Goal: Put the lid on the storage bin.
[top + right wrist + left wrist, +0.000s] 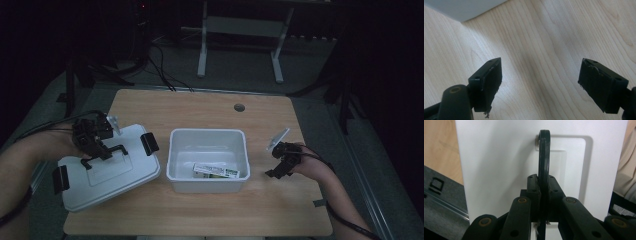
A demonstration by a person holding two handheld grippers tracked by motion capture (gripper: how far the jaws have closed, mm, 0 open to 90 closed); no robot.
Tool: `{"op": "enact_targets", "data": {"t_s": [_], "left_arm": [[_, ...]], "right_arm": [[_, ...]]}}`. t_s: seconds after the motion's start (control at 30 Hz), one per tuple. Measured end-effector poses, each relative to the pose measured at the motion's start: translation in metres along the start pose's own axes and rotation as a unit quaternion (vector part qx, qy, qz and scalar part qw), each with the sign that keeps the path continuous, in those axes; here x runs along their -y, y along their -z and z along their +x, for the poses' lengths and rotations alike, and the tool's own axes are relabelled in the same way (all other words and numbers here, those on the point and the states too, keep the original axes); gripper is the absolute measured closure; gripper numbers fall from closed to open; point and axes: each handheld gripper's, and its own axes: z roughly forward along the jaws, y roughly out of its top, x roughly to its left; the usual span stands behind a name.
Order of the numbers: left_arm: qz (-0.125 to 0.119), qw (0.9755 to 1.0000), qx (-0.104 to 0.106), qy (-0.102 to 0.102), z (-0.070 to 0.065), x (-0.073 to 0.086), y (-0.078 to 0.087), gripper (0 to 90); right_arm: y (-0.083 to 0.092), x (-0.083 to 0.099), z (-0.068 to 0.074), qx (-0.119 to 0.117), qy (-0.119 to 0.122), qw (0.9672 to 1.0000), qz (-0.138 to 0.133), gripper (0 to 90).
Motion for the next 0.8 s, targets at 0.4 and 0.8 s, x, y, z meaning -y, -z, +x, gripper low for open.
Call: {"op": "enact_targets", "data": {"t_s": [0.4, 0.8], "left_arm": [[-0.008, 0.9991, -0.016, -0.038, -0.014, -0.035, 0.025, 83.6], [-0.014, 0.9964, -0.017, -0.082, -0.022, -0.075, 0.025, 83.6]], "right_arm": [[0.005, -0.004, 0.002, 0.002, 0.005, 1.0000, -0.006, 18.6], [0.004, -0.005, 0.005, 0.003, 0.010, 0.9999, -0.004, 18.6]]}}
